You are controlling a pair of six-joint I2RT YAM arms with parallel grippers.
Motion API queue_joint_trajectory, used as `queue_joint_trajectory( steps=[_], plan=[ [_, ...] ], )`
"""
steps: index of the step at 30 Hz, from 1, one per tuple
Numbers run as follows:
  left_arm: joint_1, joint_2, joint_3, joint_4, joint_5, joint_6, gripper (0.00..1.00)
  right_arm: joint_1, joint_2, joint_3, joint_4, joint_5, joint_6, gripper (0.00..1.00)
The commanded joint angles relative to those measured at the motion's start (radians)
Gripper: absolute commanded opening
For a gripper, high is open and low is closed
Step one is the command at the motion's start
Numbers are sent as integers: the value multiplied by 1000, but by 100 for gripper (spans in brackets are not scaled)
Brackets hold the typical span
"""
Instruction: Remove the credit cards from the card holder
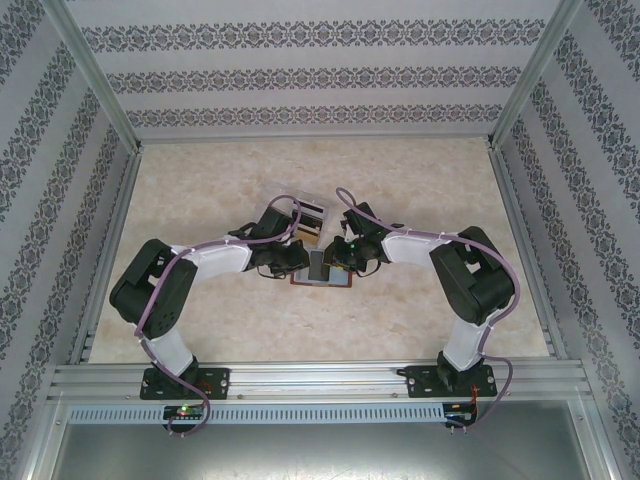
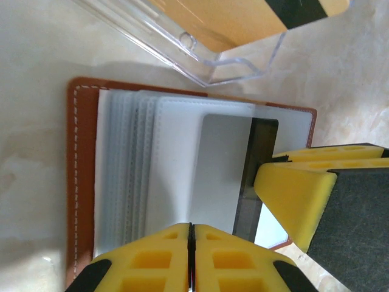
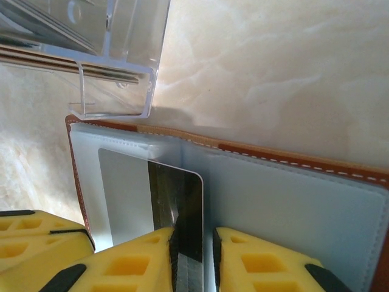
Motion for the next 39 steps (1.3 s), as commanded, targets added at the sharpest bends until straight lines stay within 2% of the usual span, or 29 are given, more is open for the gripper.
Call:
queue_joint_trajectory(
  steps=[1, 5, 12, 25, 31, 33, 36, 39],
  plan=[
    [-20, 32, 50, -61, -33, 22, 10, -7, 17, -11, 28, -27, 20, 24],
    [-30, 62, 59, -101, -55, 14, 6, -6, 23, -14, 53, -44, 28, 23],
    [-30, 97, 78, -159, -77, -1, 5, -4, 28, -12, 84, -77, 33, 23],
    [-31, 82, 56, -134, -70, 3, 8, 14, 72, -15, 74, -49, -5, 22],
    [-31, 76, 49, -125, -66, 3, 9, 14, 47, -50, 144, -80, -12, 15],
    [-31, 65, 50, -125, -70, 1, 12, 11, 20, -59, 143, -61, -16, 10],
    [-30, 39, 49, -142, -103, -10, 23, 2, -28, -78, 125, -31, -15, 2],
    [-30, 18, 42, -144, -125, -9, 29, -8, -82, -107, 106, -2, -18, 0]
  ],
)
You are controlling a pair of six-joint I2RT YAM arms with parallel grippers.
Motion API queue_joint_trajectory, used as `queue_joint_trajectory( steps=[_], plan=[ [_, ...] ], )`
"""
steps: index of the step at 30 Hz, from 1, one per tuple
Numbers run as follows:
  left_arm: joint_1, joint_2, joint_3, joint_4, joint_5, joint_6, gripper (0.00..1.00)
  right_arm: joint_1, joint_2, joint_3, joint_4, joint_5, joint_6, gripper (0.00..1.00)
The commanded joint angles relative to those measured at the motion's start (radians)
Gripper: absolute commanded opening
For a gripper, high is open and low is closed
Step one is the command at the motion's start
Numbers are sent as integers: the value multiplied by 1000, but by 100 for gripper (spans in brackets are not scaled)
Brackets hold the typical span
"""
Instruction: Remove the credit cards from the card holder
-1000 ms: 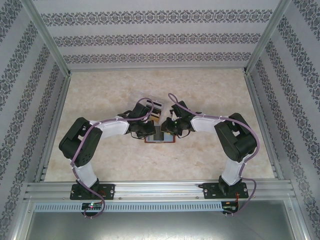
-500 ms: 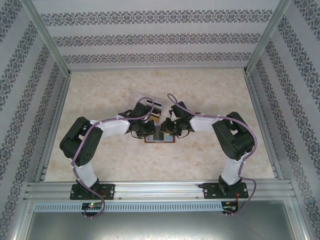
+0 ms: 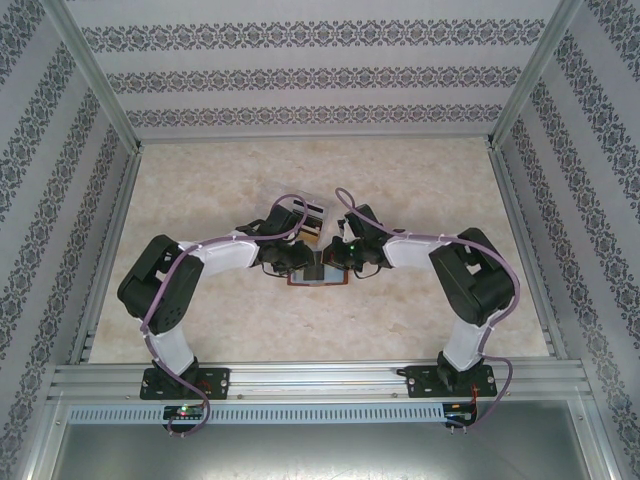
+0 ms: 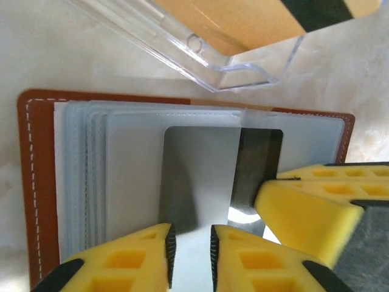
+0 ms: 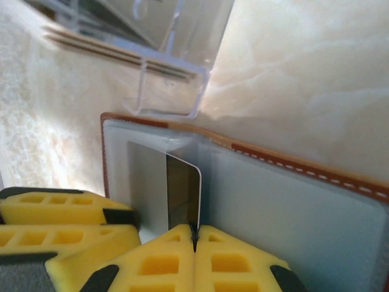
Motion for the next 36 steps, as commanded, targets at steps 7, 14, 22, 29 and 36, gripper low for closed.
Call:
queue_joint_trajectory(
  steps=[7, 14, 22, 29, 36],
  plan=[
    [-9, -40, -46, 16, -23, -17, 33, -32, -154, -83, -51, 57, -22, 0],
    [27, -117, -41, 65, 66, 28, 54, -45, -228, -81, -55, 15, -61, 0],
    [132, -181, -83, 185, 282, 1, 74, -86, -293, -46, -24, -93, -72, 0],
    [188, -159, -111, 405, 489, -106, 84, -109, -295, -22, 105, -215, 14, 0],
    [212, -148, -55, 456, 616, -110, 80, -140, -268, -9, 286, -332, 134, 0]
  ],
)
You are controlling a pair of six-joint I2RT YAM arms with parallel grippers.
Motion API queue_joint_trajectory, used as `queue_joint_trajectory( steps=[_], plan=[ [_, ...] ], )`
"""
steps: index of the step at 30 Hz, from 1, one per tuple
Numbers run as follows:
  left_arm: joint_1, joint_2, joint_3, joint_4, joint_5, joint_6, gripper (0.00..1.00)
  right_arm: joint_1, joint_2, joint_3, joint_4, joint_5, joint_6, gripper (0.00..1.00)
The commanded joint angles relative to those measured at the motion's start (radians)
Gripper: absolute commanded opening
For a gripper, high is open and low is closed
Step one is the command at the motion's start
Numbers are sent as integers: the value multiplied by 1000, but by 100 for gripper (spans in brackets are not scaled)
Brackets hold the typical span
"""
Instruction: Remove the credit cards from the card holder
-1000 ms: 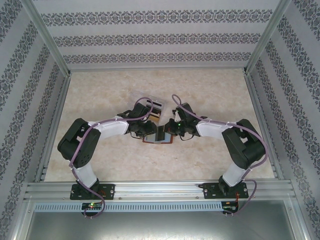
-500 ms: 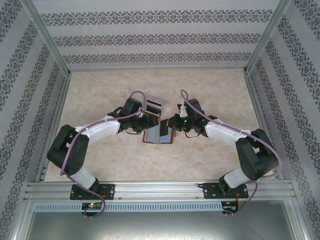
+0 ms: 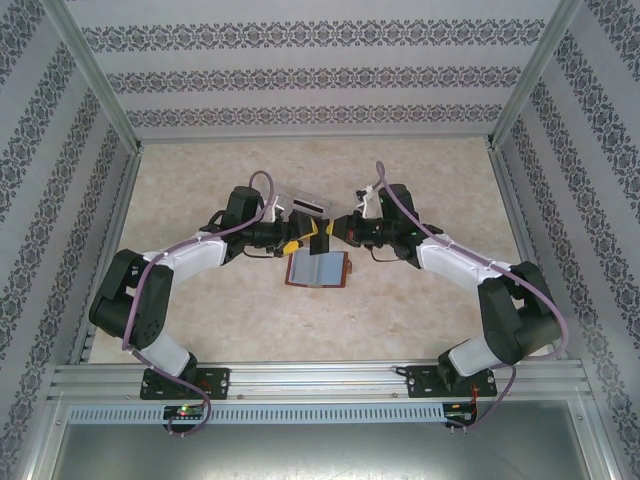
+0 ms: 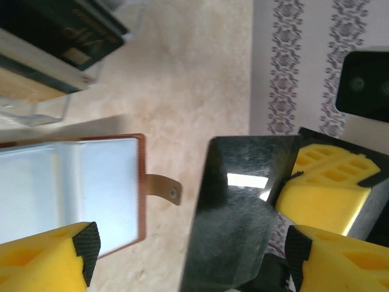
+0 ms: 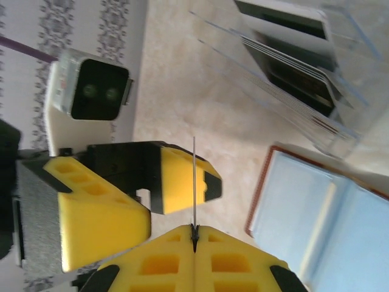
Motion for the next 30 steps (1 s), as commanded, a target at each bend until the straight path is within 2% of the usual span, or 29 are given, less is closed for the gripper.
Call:
queue_joint_trajectory(
  steps=[1, 5, 8, 13, 14, 17, 20, 22, 24, 30],
  plan=[
    [14, 7, 53, 95, 100, -23, 79, -18, 15, 29, 163, -101, 90, 0],
    [25, -13, 60, 168, 107, -64, 71, -21, 32, 49, 193, -123, 109, 0],
    [26, -26, 61, 227, 118, -98, 59, -23, 35, 57, 215, -130, 123, 0],
    [29, -46, 51, 289, 113, -142, 31, -24, 39, 60, 247, -134, 140, 0],
    [30, -49, 44, 305, 108, -159, 21, -24, 41, 60, 253, -138, 144, 0],
    [29, -57, 18, 390, 75, -232, 2, -19, 46, 62, 283, -159, 175, 0],
    [30, -61, -1, 461, 48, -295, 0, -12, 41, 54, 294, -138, 209, 18],
    [29, -67, 2, 471, 30, -315, 0, -9, 38, 51, 314, -129, 237, 26],
    [29, -76, 4, 474, 9, -333, 0, -7, 35, 47, 342, -125, 266, 28],
    [29, -85, 13, 476, -31, -361, 0, 2, 49, 39, 419, -136, 323, 24]
  ],
)
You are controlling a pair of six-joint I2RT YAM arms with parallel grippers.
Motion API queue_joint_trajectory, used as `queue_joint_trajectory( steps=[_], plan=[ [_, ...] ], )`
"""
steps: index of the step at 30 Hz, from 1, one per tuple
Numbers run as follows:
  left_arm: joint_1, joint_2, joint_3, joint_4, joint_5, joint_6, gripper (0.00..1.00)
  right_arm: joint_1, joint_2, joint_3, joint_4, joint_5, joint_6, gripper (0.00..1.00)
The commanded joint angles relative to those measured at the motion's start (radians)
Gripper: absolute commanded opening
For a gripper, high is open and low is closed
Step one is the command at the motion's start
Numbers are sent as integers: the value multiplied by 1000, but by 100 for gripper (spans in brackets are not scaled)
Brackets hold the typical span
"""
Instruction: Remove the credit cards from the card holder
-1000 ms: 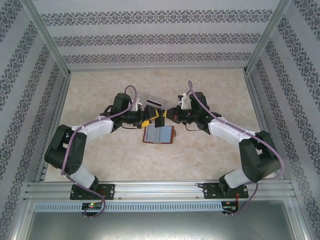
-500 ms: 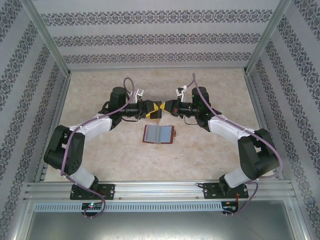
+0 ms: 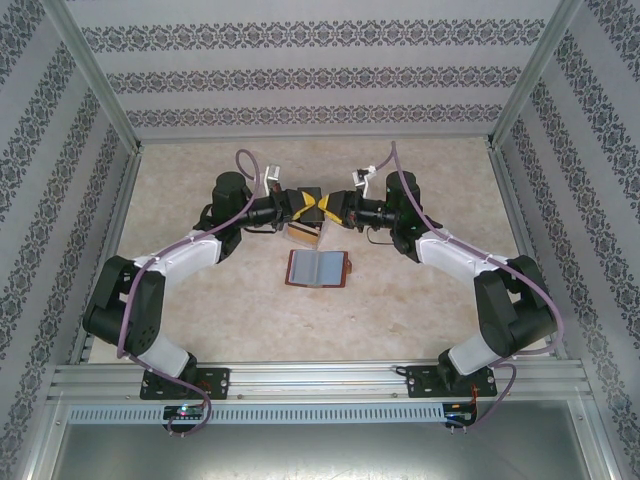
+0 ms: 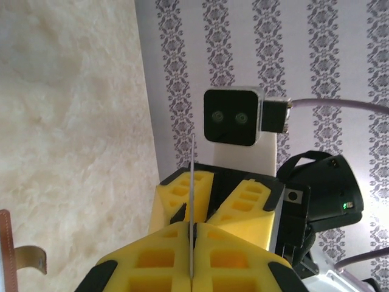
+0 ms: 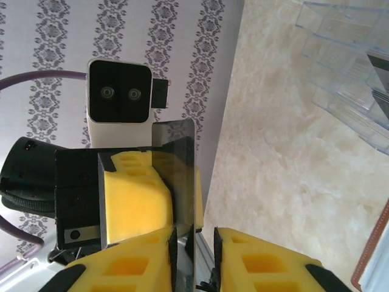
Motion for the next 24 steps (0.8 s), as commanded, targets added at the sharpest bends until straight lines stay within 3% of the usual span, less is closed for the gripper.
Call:
queue_joint_trajectory(
  steps=[1, 6, 8, 11, 16, 21, 24],
  plan=[
    [10, -31, 0, 71, -34, -40, 0, 15, 10, 0, 111, -19, 55, 24],
    [11, -28, -1, 71, -39, -48, 2, 17, 37, 6, 182, -35, 99, 17],
    [12, -33, 0, 40, -49, -32, 11, 18, 45, 17, 177, -39, 87, 11],
    [24, -54, 2, -75, -81, 20, 33, 19, 37, 40, 64, -18, -13, 0],
    [78, -115, 37, -434, -171, 218, 76, 36, 29, 102, -217, 107, -279, 0],
    [163, -156, 100, -754, -250, 382, 92, 117, 85, 324, -668, 376, -685, 0],
    [213, -163, 149, -933, -313, 471, 98, 150, 139, 429, -792, 468, -859, 0]
  ],
)
